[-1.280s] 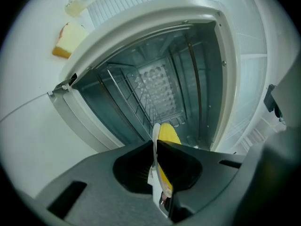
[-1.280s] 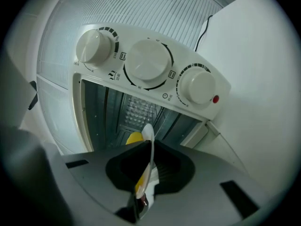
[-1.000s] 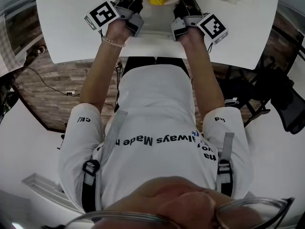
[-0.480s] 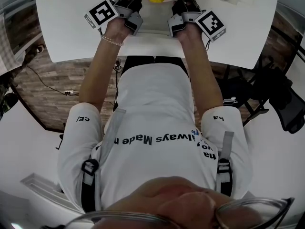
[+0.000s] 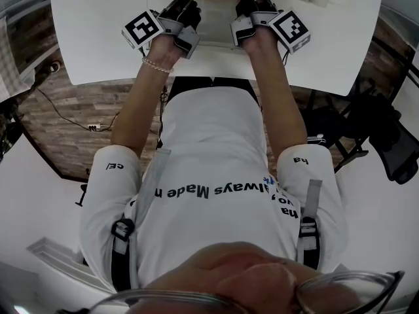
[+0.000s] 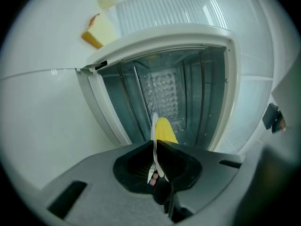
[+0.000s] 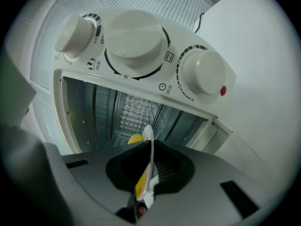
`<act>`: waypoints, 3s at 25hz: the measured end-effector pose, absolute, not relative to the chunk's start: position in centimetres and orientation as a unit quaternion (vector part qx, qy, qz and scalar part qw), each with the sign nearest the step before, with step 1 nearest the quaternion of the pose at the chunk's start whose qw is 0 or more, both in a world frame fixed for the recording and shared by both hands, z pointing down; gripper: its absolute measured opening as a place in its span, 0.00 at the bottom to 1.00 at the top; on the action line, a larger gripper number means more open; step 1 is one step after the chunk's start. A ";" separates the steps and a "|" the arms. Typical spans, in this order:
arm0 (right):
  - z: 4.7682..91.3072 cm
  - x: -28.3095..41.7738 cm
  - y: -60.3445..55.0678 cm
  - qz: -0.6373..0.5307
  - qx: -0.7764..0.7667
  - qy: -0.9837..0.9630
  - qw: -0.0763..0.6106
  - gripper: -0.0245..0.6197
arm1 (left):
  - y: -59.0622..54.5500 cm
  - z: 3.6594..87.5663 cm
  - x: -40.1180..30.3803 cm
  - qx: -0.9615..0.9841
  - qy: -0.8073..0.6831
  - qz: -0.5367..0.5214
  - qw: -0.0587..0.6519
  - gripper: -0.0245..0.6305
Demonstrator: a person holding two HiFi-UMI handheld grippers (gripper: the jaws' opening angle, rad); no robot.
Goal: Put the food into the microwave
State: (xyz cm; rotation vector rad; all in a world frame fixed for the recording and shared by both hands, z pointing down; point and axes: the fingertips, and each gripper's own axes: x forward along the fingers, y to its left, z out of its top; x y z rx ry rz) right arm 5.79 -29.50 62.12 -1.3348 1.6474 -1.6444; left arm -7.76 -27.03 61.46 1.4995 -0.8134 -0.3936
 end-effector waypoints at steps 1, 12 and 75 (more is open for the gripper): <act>62.1 5.8 -29.6 -0.597 -0.485 0.597 0.229 0.07 | -27.2 61.3 -7.7 0.654 -0.355 -0.178 0.644 0.07; 60.7 4.1 -27.3 -0.615 -0.452 0.599 0.242 0.15 | -27.6 59.8 -8.3 0.634 -0.368 -0.214 0.646 0.07; 59.5 2.2 -27.0 -0.625 -0.432 0.592 0.269 0.08 | -27.5 58.2 -8.1 0.665 -0.354 -0.196 0.629 0.07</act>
